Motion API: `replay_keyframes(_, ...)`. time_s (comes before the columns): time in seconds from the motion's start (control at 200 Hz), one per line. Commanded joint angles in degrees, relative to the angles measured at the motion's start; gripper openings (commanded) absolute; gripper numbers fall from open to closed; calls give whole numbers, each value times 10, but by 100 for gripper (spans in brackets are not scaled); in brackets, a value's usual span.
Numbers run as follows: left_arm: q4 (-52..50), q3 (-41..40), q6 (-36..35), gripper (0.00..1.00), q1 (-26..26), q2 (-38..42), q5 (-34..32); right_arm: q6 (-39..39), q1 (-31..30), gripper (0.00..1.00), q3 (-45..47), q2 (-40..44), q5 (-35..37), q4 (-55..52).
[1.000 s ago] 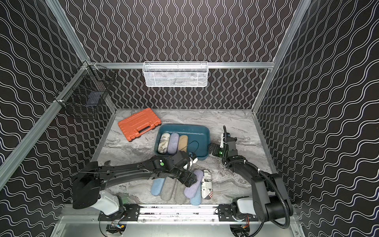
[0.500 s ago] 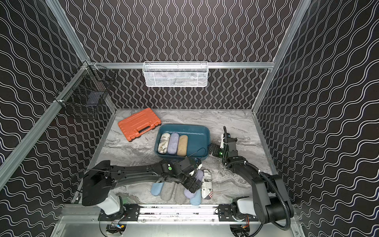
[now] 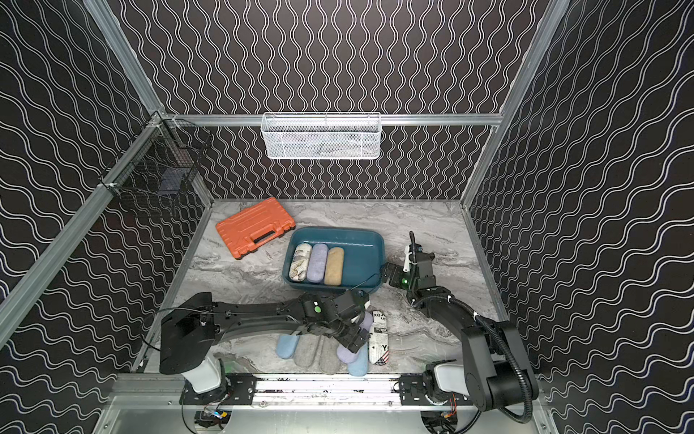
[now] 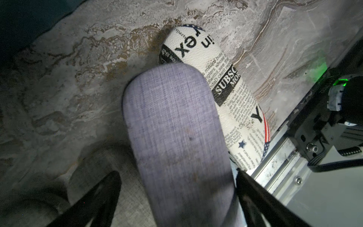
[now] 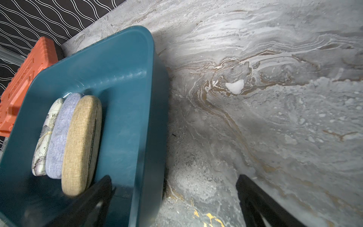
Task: Put the glasses cases into the storage boxes
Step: Pick up the glasses case.
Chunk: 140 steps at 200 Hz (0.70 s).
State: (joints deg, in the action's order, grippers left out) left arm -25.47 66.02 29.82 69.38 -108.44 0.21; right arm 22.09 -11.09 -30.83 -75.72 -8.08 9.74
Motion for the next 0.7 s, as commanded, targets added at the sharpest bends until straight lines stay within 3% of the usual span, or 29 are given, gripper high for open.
replay_keyframes(0.0, 2, 5, 4, 91, 3, -4, -13, 10, 0, 100, 0, 1, -4, 11)
replay_keyframes(0.345, -5, 22, -3, 84, 15, -22, -12, 11, 0, 100, -2, -2, -4, 11)
replay_keyframes(0.47, -11, 27, -5, 75, 15, -24, -16, 11, 1, 100, -1, -2, -5, 12)
replay_keyframes(0.696, -17, 31, -6, 66, 16, -21, -22, 11, 0, 100, -2, 0, -5, 10)
